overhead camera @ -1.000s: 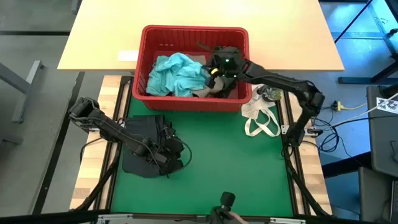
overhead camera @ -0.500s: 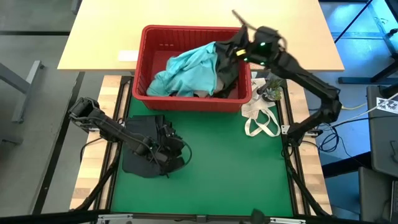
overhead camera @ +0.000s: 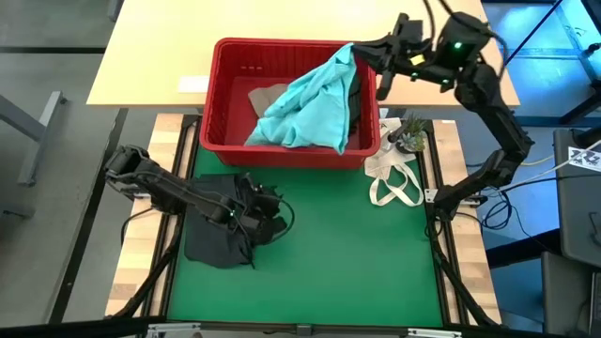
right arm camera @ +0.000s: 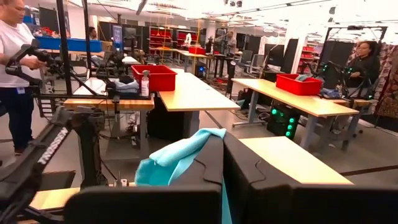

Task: Fold Laundry from Bin
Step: Fold the blue shorts from the red laundry bin

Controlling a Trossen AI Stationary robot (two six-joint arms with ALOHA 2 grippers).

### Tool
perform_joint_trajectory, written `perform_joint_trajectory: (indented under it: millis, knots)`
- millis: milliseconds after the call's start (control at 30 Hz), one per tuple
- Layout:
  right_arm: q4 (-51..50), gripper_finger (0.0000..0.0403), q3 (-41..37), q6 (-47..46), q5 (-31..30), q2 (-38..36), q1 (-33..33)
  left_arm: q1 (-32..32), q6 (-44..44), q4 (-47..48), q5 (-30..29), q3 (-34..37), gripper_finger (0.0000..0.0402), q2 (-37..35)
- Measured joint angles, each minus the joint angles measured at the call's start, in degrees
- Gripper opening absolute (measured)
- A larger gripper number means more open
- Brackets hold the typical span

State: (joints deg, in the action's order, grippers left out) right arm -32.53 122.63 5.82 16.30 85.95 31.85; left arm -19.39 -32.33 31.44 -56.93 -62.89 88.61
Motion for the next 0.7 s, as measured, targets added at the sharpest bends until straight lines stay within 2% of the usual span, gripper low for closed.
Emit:
perform_joint_trajectory:
  millis: [267, 467, 700]
  knots:
    - [-3.7, 0.0000, 1.7, 0.0, 0.0, 0.0, 0.0, 5.7, 26.0, -17.8, 0.0, 0.0, 0.0133, -7.7]
    - [-6.3, 0.0000, 1.5, 0.4, 0.1, 0.0, 0.0, 11.6, 38.2, -20.2, 1.4, 0.0, 0.0133, -14.4]
    - [-6.4, 0.0000, 1.5, 0.4, 0.1, 0.0, 0.0, 21.9, 43.5, -20.0, 13.7, 0.0, 0.0133, -16.6]
